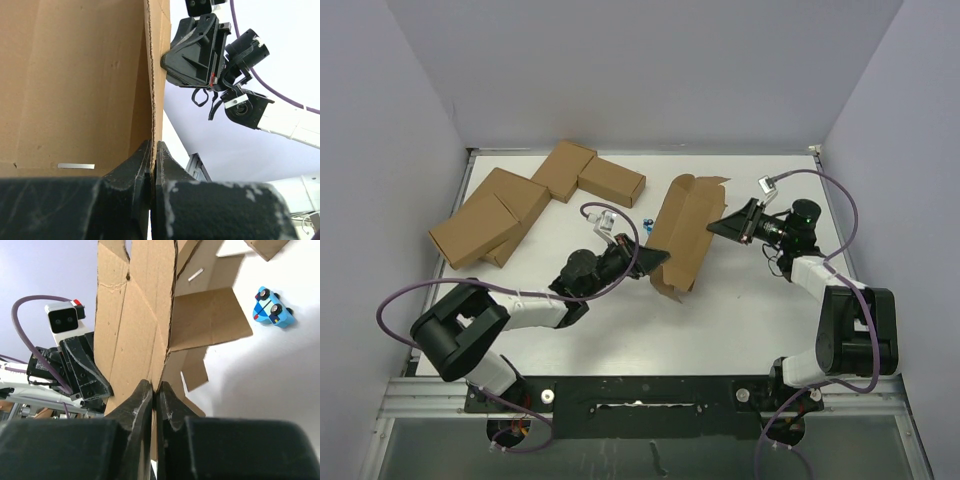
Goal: Fold the paper box
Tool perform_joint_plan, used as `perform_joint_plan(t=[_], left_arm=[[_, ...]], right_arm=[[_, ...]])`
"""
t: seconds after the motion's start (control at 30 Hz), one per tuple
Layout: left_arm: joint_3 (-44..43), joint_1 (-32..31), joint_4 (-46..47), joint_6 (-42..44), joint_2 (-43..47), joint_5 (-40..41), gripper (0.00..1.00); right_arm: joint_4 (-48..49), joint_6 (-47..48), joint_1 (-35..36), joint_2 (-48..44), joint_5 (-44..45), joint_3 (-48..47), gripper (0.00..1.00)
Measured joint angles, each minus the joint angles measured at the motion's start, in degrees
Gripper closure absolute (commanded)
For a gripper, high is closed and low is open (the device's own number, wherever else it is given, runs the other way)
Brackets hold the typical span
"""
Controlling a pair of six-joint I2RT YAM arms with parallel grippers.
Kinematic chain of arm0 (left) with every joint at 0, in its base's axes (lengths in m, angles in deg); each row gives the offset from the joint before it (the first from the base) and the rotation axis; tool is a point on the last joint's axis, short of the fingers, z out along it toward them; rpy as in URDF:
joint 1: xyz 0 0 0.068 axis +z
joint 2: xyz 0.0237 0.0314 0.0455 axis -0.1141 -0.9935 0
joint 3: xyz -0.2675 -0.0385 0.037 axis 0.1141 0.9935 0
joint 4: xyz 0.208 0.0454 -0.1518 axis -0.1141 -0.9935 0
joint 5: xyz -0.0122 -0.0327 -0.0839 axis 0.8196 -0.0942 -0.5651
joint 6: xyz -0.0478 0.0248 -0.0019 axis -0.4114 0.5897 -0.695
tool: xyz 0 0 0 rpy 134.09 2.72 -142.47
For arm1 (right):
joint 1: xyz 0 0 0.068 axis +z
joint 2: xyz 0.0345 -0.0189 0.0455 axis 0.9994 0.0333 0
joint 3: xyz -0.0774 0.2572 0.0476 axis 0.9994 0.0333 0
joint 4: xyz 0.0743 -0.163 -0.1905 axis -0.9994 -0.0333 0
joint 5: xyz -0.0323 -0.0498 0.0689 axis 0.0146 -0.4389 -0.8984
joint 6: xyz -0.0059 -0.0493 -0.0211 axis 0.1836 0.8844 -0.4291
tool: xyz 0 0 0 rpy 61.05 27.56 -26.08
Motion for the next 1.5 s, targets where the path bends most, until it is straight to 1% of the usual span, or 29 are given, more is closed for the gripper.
perform_joint_plan(t=[0.17,0.2,0.27,0.3,0.33,0.37,0.53,0.6,0.67,0.77,0.83,0.93,1.07,1.17,1.27,1.33,1.4,1.5], left_arm=[[0.00,0.09,-0.37,0.28,0.00,0.02,1.00],[0.00,0.15,-0.39,0.37,0.00,-0.02,1.00],[0.00,0.33,-0.63,0.55,0.00,-0.11,1.00],[0.00,0.42,-0.74,0.61,0.02,-0.24,1.00],[0.00,0.57,-0.70,0.61,0.09,-0.52,1.00],[0.00,0.72,-0.72,0.66,0.24,-1.03,1.00],[0.00,2.08,-4.17,1.68,3.69,-3.04,1.00],[-0.09,3.06,-7.02,2.10,6.84,-4.02,1.00],[-0.35,4.42,-10.78,2.71,10.82,-5.09,1.00],[-1.11,7.23,-16.02,2.89,15.93,-7.45,1.00],[-1.51,10.40,-19.17,2.58,19.23,-9.90,1.00],[-1.81,15.54,-22.12,1.31,21.94,-14.58,1.00],[-1.75,24.02,-24.76,-1.01,22.53,-23.17,1.00],[-1.09,30.23,-26.32,-1.73,21.84,-29.77,1.00],[-0.81,34.75,-29.57,-0.59,19.76,-35.12,1.00],[-0.83,35.85,-32.96,1.84,18.88,-36.81,1.00],[-0.94,36.00,-38.34,5.46,18.75,-37.86,1.00],[-2.23,35.95,-46.75,11.39,18.75,-37.46,1.00]], right_arm=[[0.94,-0.72,-0.04,0.20,-0.81,-0.42,1.00],[1.03,-0.87,-0.04,0.24,-0.85,-0.44,0.91],[1.14,-1.09,-0.04,0.24,-1.03,-0.44,0.57],[1.11,-0.98,-0.04,0.24,-1.09,-0.50,0.47],[0.90,-0.83,-0.04,0.24,-1.18,-0.57,0.41],[0.63,0.28,-0.02,0.24,-1.68,-0.79,0.38],[-1.36,7.39,0.04,0.11,-8.11,-3.80,0.32],[-5.81,13.44,0.04,-0.61,-11.34,-6.36,0.30],[-13.27,21.24,0.04,-2.10,-13.38,-9.31,0.28],[-30.18,38.82,-0.02,-5.62,-15.21,-15.74,0.27],[-38.91,48.13,-0.46,-7.58,-16.04,-19.34,0.27],[-47.39,57.61,-2.43,-10.01,-17.31,-21.86,0.27],[-53.42,63.17,-5.05,-9.70,-17.66,-21.90,0.27],[-55.58,65.18,-5.68,-8.39,-16.81,-21.88,0.26],[-57.18,67.01,-5.66,-7.21,-14.34,-21.79,0.26],[-57.35,68.32,-5.64,-7.04,-12.17,-21.16,0.24],[-56.98,69.68,-5.64,-7.04,-10.34,-20.24,0.19],[-55.41,72.11,-5.64,-7.06,-7.56,-17.35,0.14]])
